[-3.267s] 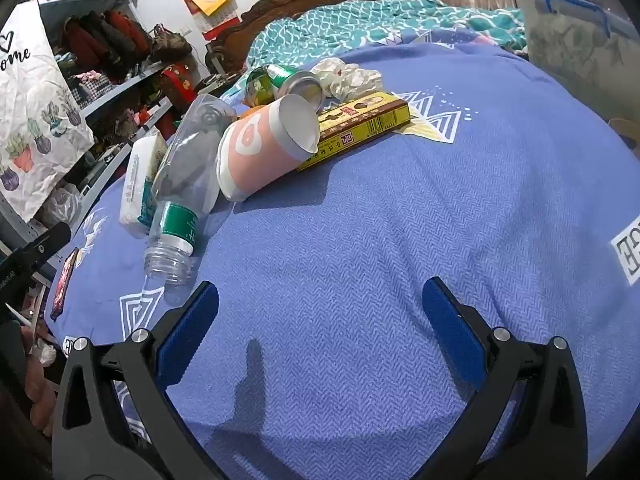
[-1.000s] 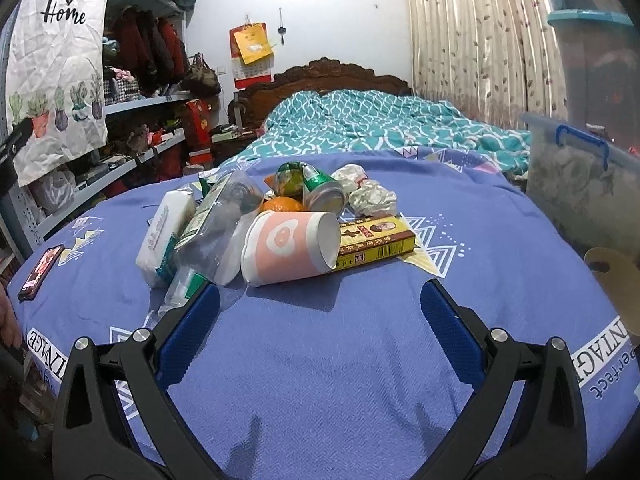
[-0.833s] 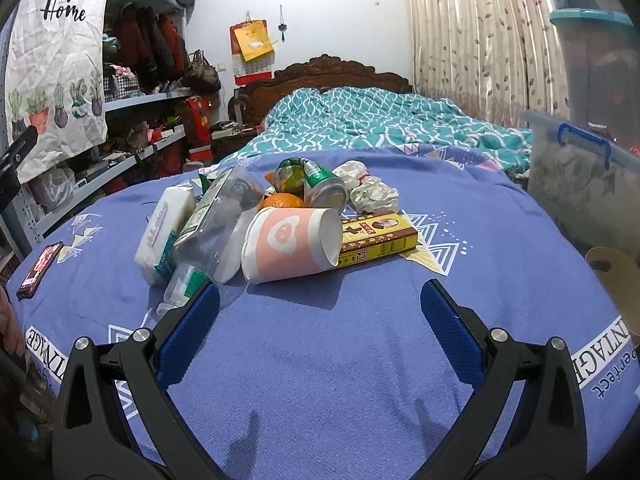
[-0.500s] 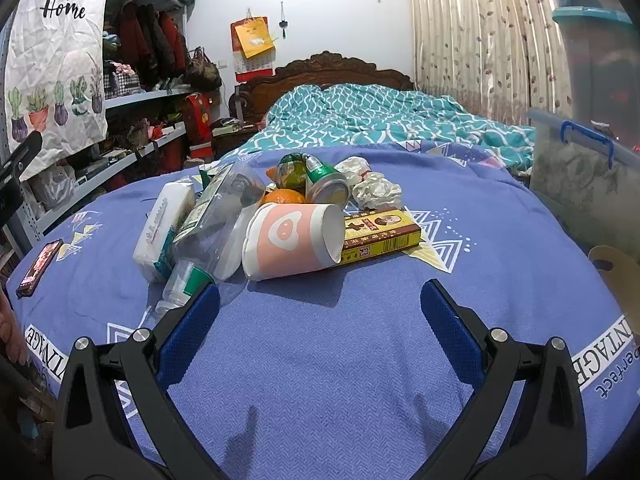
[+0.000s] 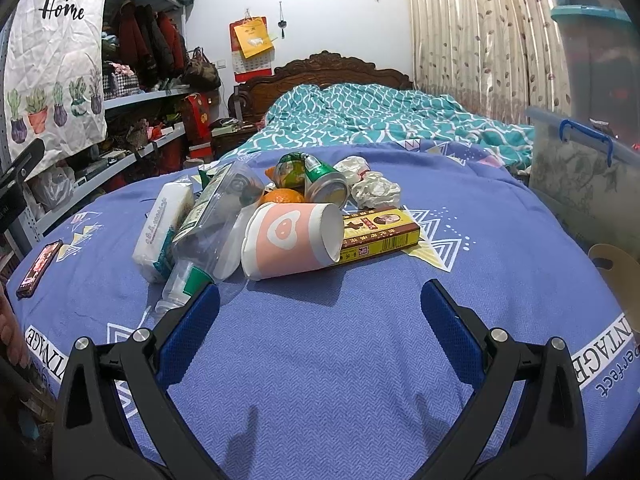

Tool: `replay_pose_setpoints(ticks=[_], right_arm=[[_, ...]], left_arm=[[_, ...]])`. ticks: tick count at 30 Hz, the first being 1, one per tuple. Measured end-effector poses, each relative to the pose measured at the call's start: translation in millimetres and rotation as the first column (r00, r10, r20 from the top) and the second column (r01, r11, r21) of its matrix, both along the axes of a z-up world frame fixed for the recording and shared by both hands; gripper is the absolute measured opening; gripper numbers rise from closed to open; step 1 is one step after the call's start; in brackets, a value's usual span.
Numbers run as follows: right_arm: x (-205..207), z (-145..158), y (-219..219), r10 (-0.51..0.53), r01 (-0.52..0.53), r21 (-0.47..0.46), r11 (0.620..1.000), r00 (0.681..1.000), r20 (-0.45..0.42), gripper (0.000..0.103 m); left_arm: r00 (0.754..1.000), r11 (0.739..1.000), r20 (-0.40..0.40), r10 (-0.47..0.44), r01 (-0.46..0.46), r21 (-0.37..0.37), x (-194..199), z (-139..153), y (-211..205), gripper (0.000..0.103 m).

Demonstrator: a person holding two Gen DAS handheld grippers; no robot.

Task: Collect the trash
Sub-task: 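Raise both tools and bring them toward the trash pile on the bed, then grasp the white tissue pack with left tool while right tool grasps the clear water bottle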

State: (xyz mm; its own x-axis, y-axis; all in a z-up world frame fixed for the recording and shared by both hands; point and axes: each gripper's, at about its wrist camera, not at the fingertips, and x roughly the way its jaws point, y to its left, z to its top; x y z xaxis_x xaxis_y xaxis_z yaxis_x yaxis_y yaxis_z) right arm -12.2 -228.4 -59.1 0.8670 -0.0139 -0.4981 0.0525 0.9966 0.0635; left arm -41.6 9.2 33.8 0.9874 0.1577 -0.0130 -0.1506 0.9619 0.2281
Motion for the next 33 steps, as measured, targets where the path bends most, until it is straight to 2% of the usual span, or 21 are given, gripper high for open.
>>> replay_pose_setpoints(ticks=[5,7,8,10,12,14,17,19,20,21,25,31,32,33], right_arm=[[4.0,0.9,2.6,0.026,-0.026,0.003,1.0,1.0,-0.014,0.099],[5.6,2.8,5.2,0.047,-0.047,0.007,0.999,0.999,-0.015,0.099],[6.9,3.9,7.4,0.062,-0.062,0.005,0.998,0.998,-0.016,0.096],[13.6,4.0,12.3,0.101,-0.101,0.01,0.995,0.994,-0.039,0.083],[22.1,2.6,16.0,0.136,-0.134,0.034,0.99,0.988,-0.07,0.064],[35.4,-1.4,17.7,0.181,-0.17,0.095,0.981,0.976,-0.118,0.056],[52.2,-4.7,22.2,0.236,-0.209,0.169,0.963,0.959,-0.157,0.057],[63.9,-6.0,28.3,0.271,-0.234,0.207,0.95,0.947,-0.175,0.068],[67.9,-6.5,32.8,0.287,-0.246,0.218,0.944,0.94,-0.182,0.078],[71.6,-7.5,36.4,0.298,-0.255,0.223,0.941,0.936,-0.187,0.08],[88.1,-17.8,48.1,0.324,-0.272,0.225,0.935,0.915,-0.24,0.081],[91.9,-33.1,44.7,0.324,-0.251,0.266,0.931,0.903,-0.281,0.083],[92.1,-33.6,44.4,0.324,-0.25,0.268,0.93,0.903,-0.283,0.084],[92.5,-34.2,44.6,0.324,-0.25,0.267,0.931,0.902,-0.285,0.085]], left_arm=[[0.998,1.0,-0.062,-0.004,0.003,-0.02,9.7,-4.1,7.5,0.095],[0.99,0.998,-0.137,-0.014,0.005,-0.061,20.9,-8.5,16.6,0.095],[0.983,0.997,-0.18,-0.02,0.006,-0.079,27.5,-11.2,21.0,0.095],[0.959,0.993,-0.279,-0.047,0.014,-0.12,42.9,-18.1,28.0,0.095],[0.925,0.985,-0.367,-0.098,0.039,-0.167,56.4,-26.0,31.0,0.093],[0.877,0.971,-0.445,-0.18,0.085,-0.225,68.8,-33.5,29.6,0.087],[0.81,0.937,-0.508,-0.294,0.14,-0.319,85.5,-38.2,28.1,0.086],[0.781,0.918,-0.524,-0.34,0.156,-0.364,95.3,-38.5,25.0,0.086],[0.773,0.913,-0.527,-0.354,0.163,-0.374,98.0,-38.6,22.4,0.086],[0.765,0.908,-0.529,-0.368,0.172,-0.382,101.2,-38.8,19.4,0.086],[0.734,0.9,-0.546,-0.403,0.21,-0.381,118.8,-38.8,0.5,0.09],[0.645,0.869,-0.603,-0.469,0.214,-0.447,147.1,-56.8,-14.6,0.089],[0.634,0.861,-0.606,-0.481,0.211,-0.463,149.4,-60.0,-14.3,0.084],[0.617,0.85,-0.608,-0.499,0.213,-0.482,151.3,-63.7,-14.1,0.067]])
